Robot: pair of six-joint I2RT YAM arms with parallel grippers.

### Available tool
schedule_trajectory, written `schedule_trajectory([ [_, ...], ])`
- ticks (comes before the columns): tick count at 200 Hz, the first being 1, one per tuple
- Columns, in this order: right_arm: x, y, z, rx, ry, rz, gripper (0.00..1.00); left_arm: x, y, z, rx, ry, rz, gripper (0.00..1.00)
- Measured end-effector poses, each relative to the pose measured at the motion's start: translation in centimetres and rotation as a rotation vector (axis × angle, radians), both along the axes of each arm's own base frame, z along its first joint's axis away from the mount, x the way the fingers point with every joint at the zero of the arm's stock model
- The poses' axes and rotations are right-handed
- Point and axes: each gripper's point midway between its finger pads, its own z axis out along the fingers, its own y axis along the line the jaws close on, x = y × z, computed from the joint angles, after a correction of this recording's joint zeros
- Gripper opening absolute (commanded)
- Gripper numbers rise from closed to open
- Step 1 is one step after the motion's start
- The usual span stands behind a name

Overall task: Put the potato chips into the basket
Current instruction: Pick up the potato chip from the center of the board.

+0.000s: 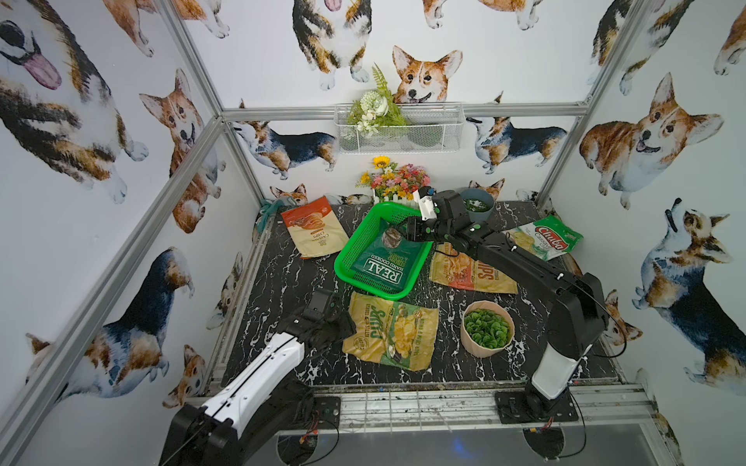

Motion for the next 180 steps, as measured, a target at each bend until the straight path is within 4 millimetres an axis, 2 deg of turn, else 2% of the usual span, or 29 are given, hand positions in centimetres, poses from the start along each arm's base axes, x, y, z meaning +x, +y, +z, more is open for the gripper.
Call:
schedule_trajectory([
  [11,-0.2,0.0,-0.6,-0.004,0.012,0.001,0.53,-0.3,0.1,-0.7,-0.011,0.031,0.002,0.61],
  [35,-0.4,0.0,-1.0,-0.005,0.021,0.003,0.54,0.1,-0.6,-0.6,-0.042,0.024,-0.032,0.23],
  [52,-0.5,-0.1,-1.1,-0.005,0.021,0.003,0.54,0.4,-0.8,-0.1,-0.053,-0.003,-0.048,0.0],
  [72,-0.6,-0.2,-1.1,-0.006,0.021,0.001,0.54,0.7,-0.9,1.2,-0.063,-0.05,-0.052,0.0],
  [107,-0.5,-0.2,-0.9,-0.002,0.012,-0.001,0.54,1.5,-0.8,6.1,-0.101,-0.205,-0.021,0.0],
  [132,-0.3,0.0,-0.5,0.012,0.002,-0.005,0.54,0.8,-1.0,9.4,-0.175,-0.266,0.01,0.0],
  [180,-0.3,0.2,0.0,0.03,-0.005,-0.003,0.52,-0.8,-1.6,13.8,-0.29,-0.315,0.032,0.0],
])
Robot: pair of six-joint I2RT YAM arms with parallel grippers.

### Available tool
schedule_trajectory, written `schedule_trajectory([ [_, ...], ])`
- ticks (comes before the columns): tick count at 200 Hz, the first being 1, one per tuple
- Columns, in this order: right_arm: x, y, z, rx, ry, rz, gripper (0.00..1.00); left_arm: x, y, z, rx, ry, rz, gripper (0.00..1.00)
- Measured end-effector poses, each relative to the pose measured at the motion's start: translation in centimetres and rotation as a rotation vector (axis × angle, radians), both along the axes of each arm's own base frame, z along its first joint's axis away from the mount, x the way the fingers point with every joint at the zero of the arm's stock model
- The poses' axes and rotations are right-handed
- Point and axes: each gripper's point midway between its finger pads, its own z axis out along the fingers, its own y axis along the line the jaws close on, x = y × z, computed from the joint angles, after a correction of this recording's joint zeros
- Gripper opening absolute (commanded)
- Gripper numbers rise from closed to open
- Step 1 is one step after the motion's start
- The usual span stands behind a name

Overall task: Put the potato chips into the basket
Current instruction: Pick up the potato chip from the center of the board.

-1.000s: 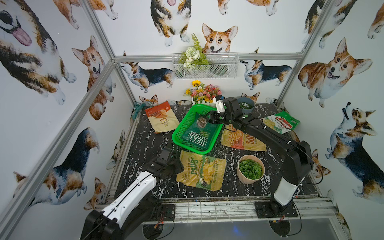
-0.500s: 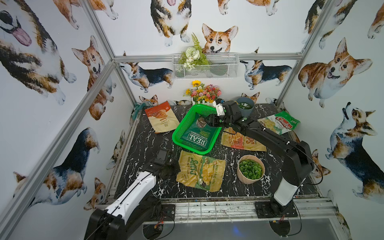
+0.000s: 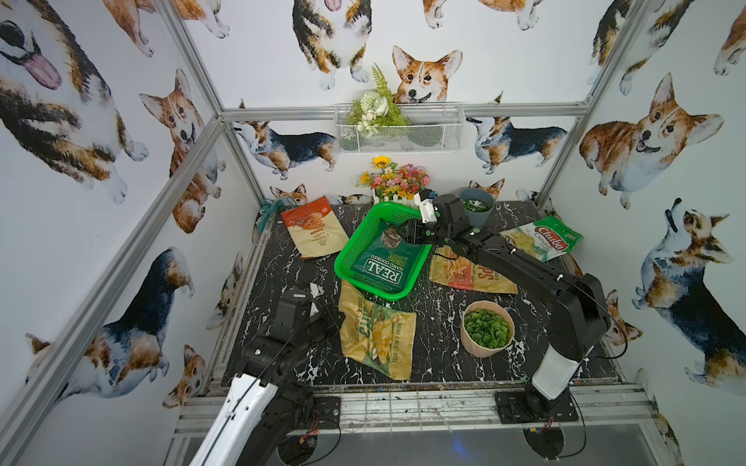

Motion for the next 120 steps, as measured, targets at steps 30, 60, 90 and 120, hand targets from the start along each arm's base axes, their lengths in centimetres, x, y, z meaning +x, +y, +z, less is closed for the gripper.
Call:
schedule_trajectory([
  [30,-0.6,0.9,-0.2,0.01,0.012,0.033,0.52,0.2,-0.2,2.9,-0.031,-0.042,0.001,0.0],
  [60,-1.6,1.8,-0.9,0.008,0.035,0.068,0.52,1.2,-0.9,7.0,-0.059,-0.122,-0.024,0.0],
  [90,-1.9,1.5,-0.9,0.003,0.037,0.064,0.53,2.1,-2.7,12.1,-0.119,-0.224,-0.118,0.0],
  [120,-1.6,1.5,0.6,0.012,0.001,0.062,0.53,2.2,-4.4,16.7,-0.177,-0.306,-0.217,0.0],
])
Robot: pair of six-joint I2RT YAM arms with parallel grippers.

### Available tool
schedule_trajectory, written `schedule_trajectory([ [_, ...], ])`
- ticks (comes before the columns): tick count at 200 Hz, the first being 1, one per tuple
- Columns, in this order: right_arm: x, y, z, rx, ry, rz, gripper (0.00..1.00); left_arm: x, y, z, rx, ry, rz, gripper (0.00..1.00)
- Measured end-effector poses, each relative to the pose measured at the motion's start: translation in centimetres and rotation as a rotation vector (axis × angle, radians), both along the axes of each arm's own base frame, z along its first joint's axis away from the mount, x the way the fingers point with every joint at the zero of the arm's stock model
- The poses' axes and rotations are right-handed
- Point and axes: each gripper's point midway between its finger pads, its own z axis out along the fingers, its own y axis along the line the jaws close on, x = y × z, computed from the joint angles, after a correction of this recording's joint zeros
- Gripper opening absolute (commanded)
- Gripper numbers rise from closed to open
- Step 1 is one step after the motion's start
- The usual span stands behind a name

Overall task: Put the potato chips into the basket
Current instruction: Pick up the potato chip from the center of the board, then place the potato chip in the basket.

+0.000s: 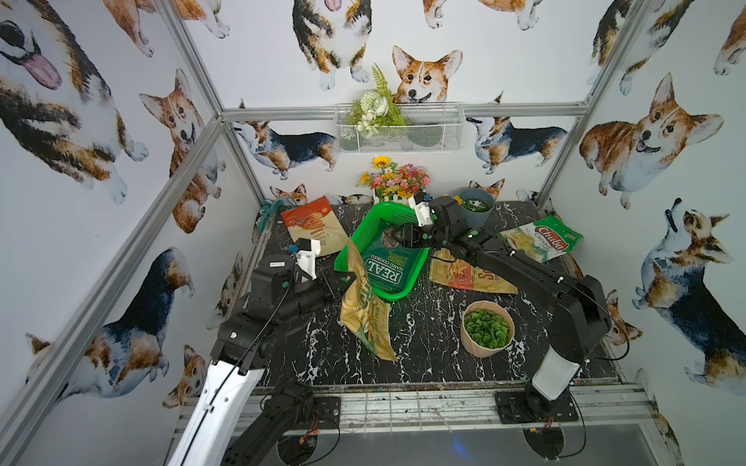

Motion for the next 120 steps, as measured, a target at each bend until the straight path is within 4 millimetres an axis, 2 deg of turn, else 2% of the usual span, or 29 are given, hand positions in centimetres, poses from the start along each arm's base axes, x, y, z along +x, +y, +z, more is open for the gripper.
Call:
schedule_trajectory([
  [30,0.4,-1.0,1.3,-0.004,-0.042,-0.03,0.53,0.4,-1.3,5.0,-0.057,-0.125,-0.078,0.0],
  [51,0.5,-2.6,1.9,0.006,-0.069,-0.067,0.53,1.8,-2.0,7.6,-0.078,-0.195,-0.094,0.0],
  [66,0.7,-4.3,2.4,0.02,-0.088,-0.117,0.53,3.6,-2.6,9.4,-0.091,-0.269,-0.1,0.0],
  [100,0.9,-8.4,4.5,0.071,-0.158,-0.24,0.53,7.1,-2.4,10.2,-0.056,-0.382,-0.026,0.0],
  [120,0.4,-11.0,6.4,0.093,-0.226,-0.312,0.54,10.2,-1.2,9.0,-0.009,-0.425,0.091,0.0],
])
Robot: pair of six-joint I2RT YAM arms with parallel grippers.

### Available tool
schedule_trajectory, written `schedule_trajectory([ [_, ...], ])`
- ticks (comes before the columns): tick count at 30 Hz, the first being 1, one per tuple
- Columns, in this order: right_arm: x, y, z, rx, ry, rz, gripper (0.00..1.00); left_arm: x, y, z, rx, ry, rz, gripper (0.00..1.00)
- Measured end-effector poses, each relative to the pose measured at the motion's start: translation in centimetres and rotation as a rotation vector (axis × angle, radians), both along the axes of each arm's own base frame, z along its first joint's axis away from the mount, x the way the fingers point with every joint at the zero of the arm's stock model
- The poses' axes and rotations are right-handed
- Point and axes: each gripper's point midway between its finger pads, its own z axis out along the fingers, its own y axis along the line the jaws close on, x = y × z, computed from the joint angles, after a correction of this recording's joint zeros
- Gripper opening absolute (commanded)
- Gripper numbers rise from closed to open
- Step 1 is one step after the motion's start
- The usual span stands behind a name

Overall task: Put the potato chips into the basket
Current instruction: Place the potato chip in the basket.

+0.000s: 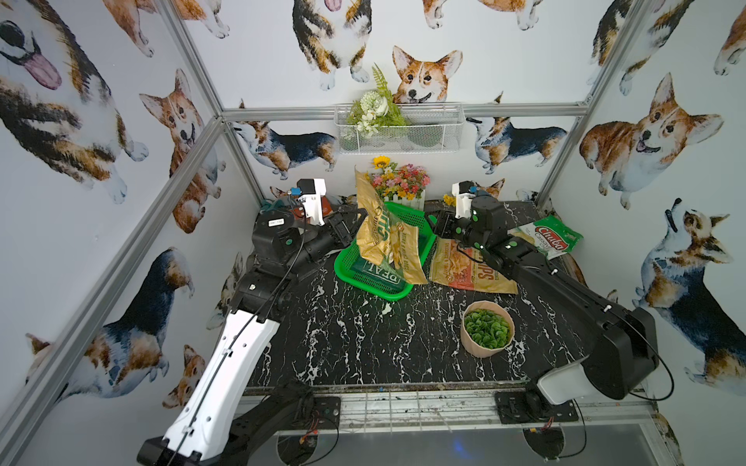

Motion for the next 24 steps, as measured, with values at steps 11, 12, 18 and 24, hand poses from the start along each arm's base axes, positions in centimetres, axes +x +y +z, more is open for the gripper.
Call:
schedule_trajectory([
  [11,-0.3,-7.1,2.3,0.014,-0.097,-0.203,0.56,10.1,2.1,-5.7,-0.006,0.02,0.291,0.0],
  [12,-0.4,-7.4,2.2,0.014,-0.093,-0.204,0.56,10.7,2.0,-6.2,-0.021,0.025,0.298,0.0],
  [18,-0.4,-7.8,2.0,0.02,-0.088,-0.198,0.57,12.7,0.9,-7.9,-0.144,0.037,0.302,0.0],
  [24,-0.1,-7.4,1.5,0.023,-0.078,-0.175,0.57,13.8,-0.7,-6.8,-0.222,-0.018,0.307,0.0],
])
